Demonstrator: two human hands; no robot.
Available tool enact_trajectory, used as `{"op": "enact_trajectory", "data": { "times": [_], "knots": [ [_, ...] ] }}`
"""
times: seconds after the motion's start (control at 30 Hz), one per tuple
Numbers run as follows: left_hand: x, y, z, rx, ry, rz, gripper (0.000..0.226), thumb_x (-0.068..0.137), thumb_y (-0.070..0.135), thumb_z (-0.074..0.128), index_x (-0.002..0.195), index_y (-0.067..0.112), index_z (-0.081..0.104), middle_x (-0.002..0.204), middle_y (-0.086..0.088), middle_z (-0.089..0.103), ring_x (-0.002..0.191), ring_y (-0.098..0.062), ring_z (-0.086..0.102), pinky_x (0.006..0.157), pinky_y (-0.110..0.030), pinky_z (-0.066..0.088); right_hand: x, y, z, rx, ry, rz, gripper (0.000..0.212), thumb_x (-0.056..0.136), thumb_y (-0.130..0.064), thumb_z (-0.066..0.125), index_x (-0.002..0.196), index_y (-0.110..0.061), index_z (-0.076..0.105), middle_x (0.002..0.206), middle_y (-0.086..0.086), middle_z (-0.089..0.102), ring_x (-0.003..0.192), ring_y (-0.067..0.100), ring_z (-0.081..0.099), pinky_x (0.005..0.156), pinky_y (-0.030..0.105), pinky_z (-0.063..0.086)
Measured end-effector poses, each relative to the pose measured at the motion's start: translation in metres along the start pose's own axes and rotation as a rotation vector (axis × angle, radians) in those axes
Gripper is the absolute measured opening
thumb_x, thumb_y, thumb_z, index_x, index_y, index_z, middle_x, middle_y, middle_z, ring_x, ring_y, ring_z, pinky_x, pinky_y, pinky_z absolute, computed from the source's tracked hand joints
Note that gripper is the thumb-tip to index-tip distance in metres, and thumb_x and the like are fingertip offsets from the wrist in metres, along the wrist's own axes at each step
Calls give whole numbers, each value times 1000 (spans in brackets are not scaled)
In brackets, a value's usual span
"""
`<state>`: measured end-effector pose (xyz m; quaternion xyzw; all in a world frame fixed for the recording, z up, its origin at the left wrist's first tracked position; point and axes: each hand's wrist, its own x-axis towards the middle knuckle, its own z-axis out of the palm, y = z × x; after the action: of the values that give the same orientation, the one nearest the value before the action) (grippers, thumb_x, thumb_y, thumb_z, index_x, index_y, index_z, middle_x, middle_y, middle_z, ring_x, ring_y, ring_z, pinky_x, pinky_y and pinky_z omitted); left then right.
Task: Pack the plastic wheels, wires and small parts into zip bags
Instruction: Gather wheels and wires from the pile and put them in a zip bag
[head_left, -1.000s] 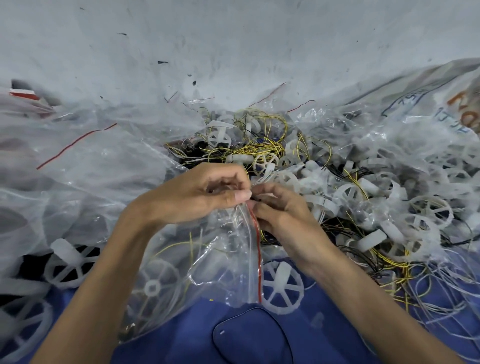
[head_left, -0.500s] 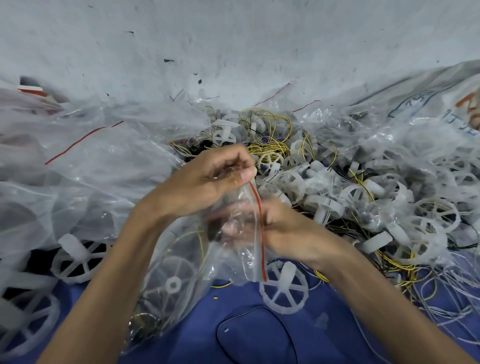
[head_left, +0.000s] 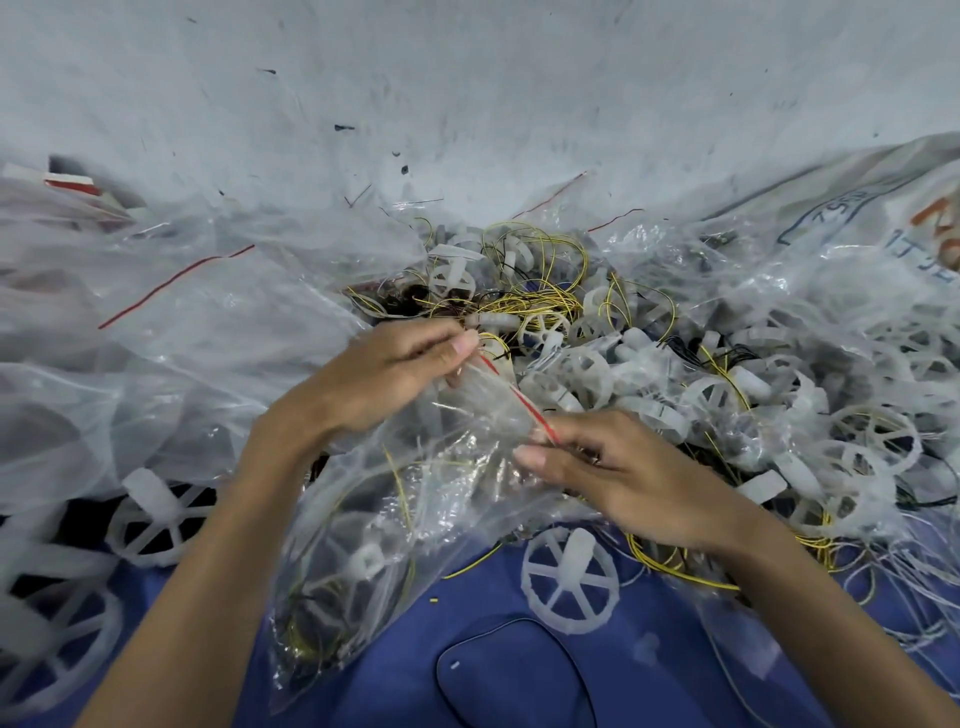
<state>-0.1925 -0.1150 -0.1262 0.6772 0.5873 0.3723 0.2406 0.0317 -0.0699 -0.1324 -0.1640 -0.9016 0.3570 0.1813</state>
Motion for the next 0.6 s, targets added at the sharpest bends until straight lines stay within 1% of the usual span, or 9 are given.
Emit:
{"op": "enact_trajectory", "data": {
  "times": [0.07, 0.17, 0.23, 0.3, 0.33, 0.4, 0.5, 0.53, 0.6],
  "knots": [
    [-1, -9, 3, 15, -54, -106, 41, 84, 53, 37, 88, 28, 68, 90, 15, 68, 92, -4, 61, 93, -35, 45, 0, 7, -2, 118, 35, -22, 33, 92, -43, 47, 90, -18, 67, 83, 16, 63, 76, 33, 58, 67, 40, 46],
    [-5, -10, -4, -163, 49, -56, 34, 92, 48, 41, 88, 26, 66, 81, 25, 67, 79, 12, 59, 73, -9, 43, -1, 16, -6, 426, 117, 29, 33, 91, -39, 49, 94, -11, 67, 90, -4, 65, 87, 14, 61, 76, 23, 48],
    [-8, -5, -16, -271, 210, 73, 27, 94, 39, 45, 87, 23, 66, 86, 16, 67, 86, 2, 61, 75, -7, 40, 0, 23, -9, 456, 142, 133, 44, 91, -38, 49, 98, 5, 59, 103, -13, 63, 103, 7, 59, 91, 27, 47],
    [-9, 2, -25, -309, 246, 169, 25, 93, 38, 47, 87, 23, 66, 94, -9, 66, 94, -25, 60, 86, -24, 39, 1, 28, -11, 420, 156, 179, 45, 88, -40, 49, 102, 0, 62, 115, -2, 62, 110, 13, 58, 98, 34, 47],
    [-10, 5, -26, -309, 230, 187, 29, 92, 41, 47, 85, 19, 64, 97, -26, 60, 93, -36, 56, 85, -35, 37, 0, 26, -12, 394, 151, 179, 46, 87, -44, 50, 101, -3, 64, 112, 7, 62, 107, 19, 60, 97, 36, 47],
    [-10, 10, -25, -273, 208, 173, 43, 91, 46, 47, 81, 4, 51, 94, -37, 51, 83, -42, 51, 75, -40, 32, 1, 17, -10, 326, 83, 164, 56, 87, -53, 52, 94, 2, 60, 91, 23, 58, 86, 29, 62, 89, 41, 49],
    [-11, 13, -24, -218, 219, 119, 36, 92, 42, 43, 73, 12, 40, 84, -32, 49, 70, -27, 40, 64, -34, 32, 1, 5, 1, 300, -45, 167, 40, 87, -48, 51, 76, -11, 62, 64, 5, 43, 62, 17, 46, 63, 37, 43],
    [-12, 14, -25, -204, 241, 111, 31, 91, 41, 42, 70, 17, 39, 77, -28, 45, 67, -23, 37, 62, -33, 31, 2, 0, 6, 356, -97, 169, 26, 90, -39, 52, 75, -22, 65, 66, 0, 50, 63, 14, 52, 61, 34, 46],
    [-15, 18, -28, -173, 298, 129, 27, 90, 39, 41, 69, 22, 40, 71, -28, 46, 59, -29, 42, 60, -31, 33, 5, -8, 21, 497, -185, 182, 21, 95, -22, 47, 93, -30, 66, 101, 10, 68, 90, 14, 67, 78, 23, 54]
  ]
}}
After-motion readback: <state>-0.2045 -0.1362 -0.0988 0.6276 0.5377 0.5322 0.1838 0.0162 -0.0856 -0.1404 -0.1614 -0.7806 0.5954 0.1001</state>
